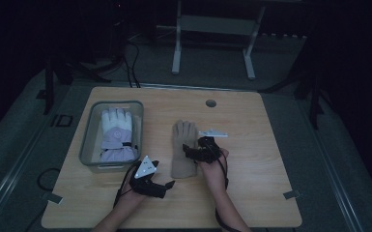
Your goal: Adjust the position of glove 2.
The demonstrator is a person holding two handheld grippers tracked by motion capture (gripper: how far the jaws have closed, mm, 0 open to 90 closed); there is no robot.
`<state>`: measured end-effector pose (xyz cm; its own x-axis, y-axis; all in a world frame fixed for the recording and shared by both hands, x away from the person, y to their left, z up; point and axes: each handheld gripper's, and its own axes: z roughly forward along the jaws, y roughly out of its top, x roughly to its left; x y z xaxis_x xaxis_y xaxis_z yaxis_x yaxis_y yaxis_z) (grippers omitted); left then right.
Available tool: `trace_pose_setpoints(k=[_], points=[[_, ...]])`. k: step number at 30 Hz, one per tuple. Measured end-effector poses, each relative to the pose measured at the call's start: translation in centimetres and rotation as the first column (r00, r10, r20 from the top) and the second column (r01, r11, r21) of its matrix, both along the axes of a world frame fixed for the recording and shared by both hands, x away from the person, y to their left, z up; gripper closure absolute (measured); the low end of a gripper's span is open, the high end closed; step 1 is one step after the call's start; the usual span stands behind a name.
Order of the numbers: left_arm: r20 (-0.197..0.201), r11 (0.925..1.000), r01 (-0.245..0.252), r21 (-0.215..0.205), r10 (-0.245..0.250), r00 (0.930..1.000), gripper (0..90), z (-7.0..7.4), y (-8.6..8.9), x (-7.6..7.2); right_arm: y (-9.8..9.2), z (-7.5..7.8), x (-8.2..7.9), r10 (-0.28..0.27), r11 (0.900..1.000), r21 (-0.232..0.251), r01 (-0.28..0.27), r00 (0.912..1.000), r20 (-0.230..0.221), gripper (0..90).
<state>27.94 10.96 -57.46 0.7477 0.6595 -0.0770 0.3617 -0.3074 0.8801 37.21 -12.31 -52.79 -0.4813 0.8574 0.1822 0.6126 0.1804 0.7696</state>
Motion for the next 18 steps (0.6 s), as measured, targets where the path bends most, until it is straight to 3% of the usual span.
trace_pose_setpoints(k=[3,6,7,9,10,13,16,18], points=[[0.028,0.9999,-0.006,0.016,0.005,0.9996,3.8,0.0,-0.1,0.0,-1.3,0.4,0.3,0.032,0.998,0.057,-0.032,0.9994,-0.011,17.5],[0.043,0.9998,-0.009,0.015,0.009,0.9990,3.9,0.1,-0.3,-0.1,-2.4,0.7,0.4,0.070,0.994,0.083,-0.071,0.9974,0.017,13.7],[0.053,0.9996,-0.011,0.025,0.010,0.9985,3.9,0.1,-0.3,-0.2,-2.6,0.8,0.4,0.079,0.994,0.073,-0.081,0.9963,0.035,13.7],[0.065,0.9989,-0.018,0.044,0.015,0.9977,4.4,0.2,-0.6,-0.3,-3.1,1.0,0.4,0.107,0.994,0.007,-0.107,0.9923,0.062,13.7],[0.068,0.9993,-0.014,0.035,0.012,0.9976,4.5,0.3,-0.7,-0.3,-3.4,1.1,0.4,0.121,0.993,-0.009,-0.121,0.9895,0.079,14.0],[0.068,0.9999,-0.009,0.011,0.008,0.9977,4.6,0.6,-0.9,-0.4,-4.2,1.3,0.6,0.153,0.987,0.024,-0.156,0.9836,0.095,14.3],[0.046,0.9998,0.019,-0.006,-0.019,0.9987,5.4,1.2,-1.2,-0.2,-4.8,1.6,1.1,0.170,0.983,0.061,-0.173,0.9841,0.051,15.9],[0.033,0.9996,0.025,-0.013,-0.024,0.9991,5.4,1.4,-1.4,-0.1,-5.0,1.9,1.4,0.150,0.987,0.053,-0.150,0.9887,0.009,15.7]])
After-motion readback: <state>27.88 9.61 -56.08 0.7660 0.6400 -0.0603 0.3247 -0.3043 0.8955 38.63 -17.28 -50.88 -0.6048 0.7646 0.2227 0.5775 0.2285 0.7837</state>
